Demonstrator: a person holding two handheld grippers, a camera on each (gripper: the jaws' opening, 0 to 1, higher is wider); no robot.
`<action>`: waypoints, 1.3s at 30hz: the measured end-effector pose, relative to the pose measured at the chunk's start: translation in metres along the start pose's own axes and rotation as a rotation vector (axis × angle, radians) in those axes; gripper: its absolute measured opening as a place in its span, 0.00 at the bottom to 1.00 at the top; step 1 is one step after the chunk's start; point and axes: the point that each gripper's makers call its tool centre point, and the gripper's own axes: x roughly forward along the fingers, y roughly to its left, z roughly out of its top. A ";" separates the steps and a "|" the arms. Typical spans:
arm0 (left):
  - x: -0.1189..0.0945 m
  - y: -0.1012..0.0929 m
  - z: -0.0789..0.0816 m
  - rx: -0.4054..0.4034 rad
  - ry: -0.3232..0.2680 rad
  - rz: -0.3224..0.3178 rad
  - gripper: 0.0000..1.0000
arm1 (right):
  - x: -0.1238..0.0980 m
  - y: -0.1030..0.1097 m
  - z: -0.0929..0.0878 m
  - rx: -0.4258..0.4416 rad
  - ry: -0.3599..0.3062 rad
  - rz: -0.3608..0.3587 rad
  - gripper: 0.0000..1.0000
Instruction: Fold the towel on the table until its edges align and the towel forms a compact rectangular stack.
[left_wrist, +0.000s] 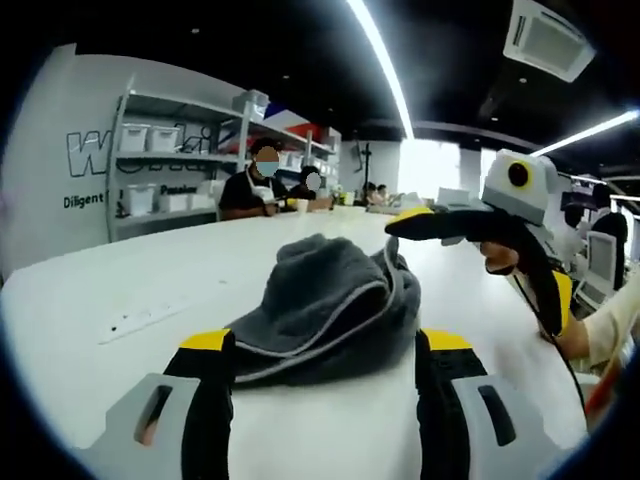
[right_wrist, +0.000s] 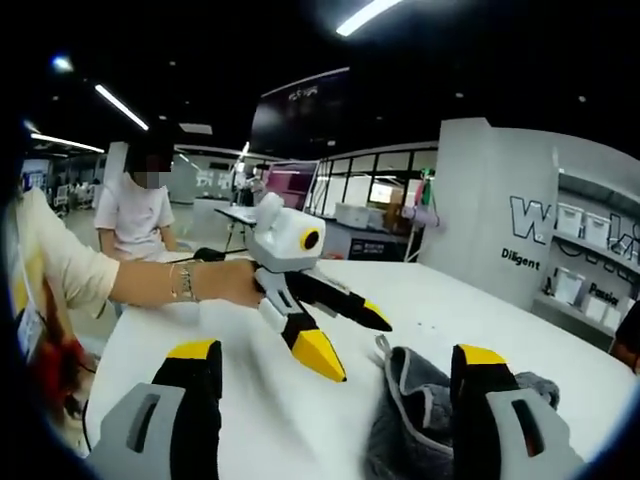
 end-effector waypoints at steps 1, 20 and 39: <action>0.003 0.001 0.001 0.002 -0.003 0.000 0.70 | 0.000 0.000 0.000 0.001 -0.002 0.002 0.96; 0.039 0.000 -0.001 -0.047 -0.032 0.068 0.61 | 0.002 0.009 -0.006 -0.009 -0.003 0.011 0.94; 0.057 0.001 -0.011 -0.059 -0.071 0.104 0.25 | 0.000 0.018 -0.011 -0.011 0.011 0.005 0.95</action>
